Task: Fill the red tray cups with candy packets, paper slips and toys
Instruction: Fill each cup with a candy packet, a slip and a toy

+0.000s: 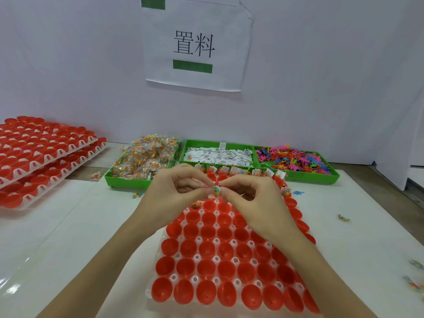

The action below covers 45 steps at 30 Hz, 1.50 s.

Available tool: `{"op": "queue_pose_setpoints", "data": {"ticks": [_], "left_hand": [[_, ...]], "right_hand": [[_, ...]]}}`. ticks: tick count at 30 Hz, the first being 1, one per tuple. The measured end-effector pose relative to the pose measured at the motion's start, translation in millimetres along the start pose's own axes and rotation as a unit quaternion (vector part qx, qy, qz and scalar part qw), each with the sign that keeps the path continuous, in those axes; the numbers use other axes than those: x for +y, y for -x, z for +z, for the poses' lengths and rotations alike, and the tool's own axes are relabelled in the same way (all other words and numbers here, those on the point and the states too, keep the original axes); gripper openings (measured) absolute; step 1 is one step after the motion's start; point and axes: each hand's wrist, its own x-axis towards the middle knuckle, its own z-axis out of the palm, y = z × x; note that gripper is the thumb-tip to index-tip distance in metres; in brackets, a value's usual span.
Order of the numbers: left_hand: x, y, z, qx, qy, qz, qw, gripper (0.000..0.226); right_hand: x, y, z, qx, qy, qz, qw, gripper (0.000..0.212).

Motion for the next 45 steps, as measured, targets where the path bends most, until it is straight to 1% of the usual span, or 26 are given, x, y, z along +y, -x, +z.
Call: {"op": "queue_pose_setpoints", "data": {"ticks": [2,6,9,12,15,18,22,27,32,35,39,45], "left_hand": [[-0.1,-1.1,0.3,0.009,-0.006,0.011,1.000,0.011],[-4.7,-0.5,1.5,0.020,-0.045,0.022,0.999,0.011],[-10.7,0.5,2.3,0.029,-0.093,0.038,0.995,0.013],[-16.1,0.8,2.7,0.038,-0.154,0.050,0.986,0.014],[-19.6,1.6,2.8,0.057,-0.218,0.053,0.973,0.019],[-21.1,2.9,4.7,0.068,-0.221,0.041,0.972,0.024],[-24.0,4.6,9.7,0.070,-0.251,0.028,0.965,0.017],[-26.3,6.3,12.6,0.071,-0.276,0.030,0.958,0.018],[-30.0,5.5,11.2,0.033,-0.306,0.018,0.951,0.017],[-30.4,4.0,8.4,0.016,-0.311,0.026,0.950,0.015],[-33.2,4.7,7.9,0.018,-0.312,0.031,0.949,0.014],[-36.0,7.0,14.6,0.042,-0.310,0.037,0.949,0.018]], "right_hand": [[-1.7,-5.3,-4.0,-0.012,0.007,-0.002,1.000,0.009],[-3.6,-15.6,-8.8,-0.066,0.033,0.009,0.997,0.013],[-0.4,-18.0,-6.7,-0.096,0.021,0.027,0.995,0.009],[4.4,-18.4,1.1,-0.099,0.039,0.043,0.993,0.008],[6.5,-20.7,6.3,-0.100,0.061,0.055,0.992,0.013],[6.6,-22.9,6.8,-0.105,0.072,0.054,0.990,0.011],[10.7,-23.8,13.2,-0.088,0.124,0.058,0.987,0.006],[14.1,-24.3,21.3,-0.076,0.192,0.041,0.978,0.004],[16.2,-21.6,28.1,-0.073,0.223,0.021,0.972,0.007],[18.2,-21.6,30.8,-0.070,0.242,0.011,0.968,0.008],[17.1,-21.0,32.5,-0.069,0.252,0.005,0.965,0.007],[14.7,-22.0,25.7,-0.099,0.227,0.026,0.969,0.005]]}}
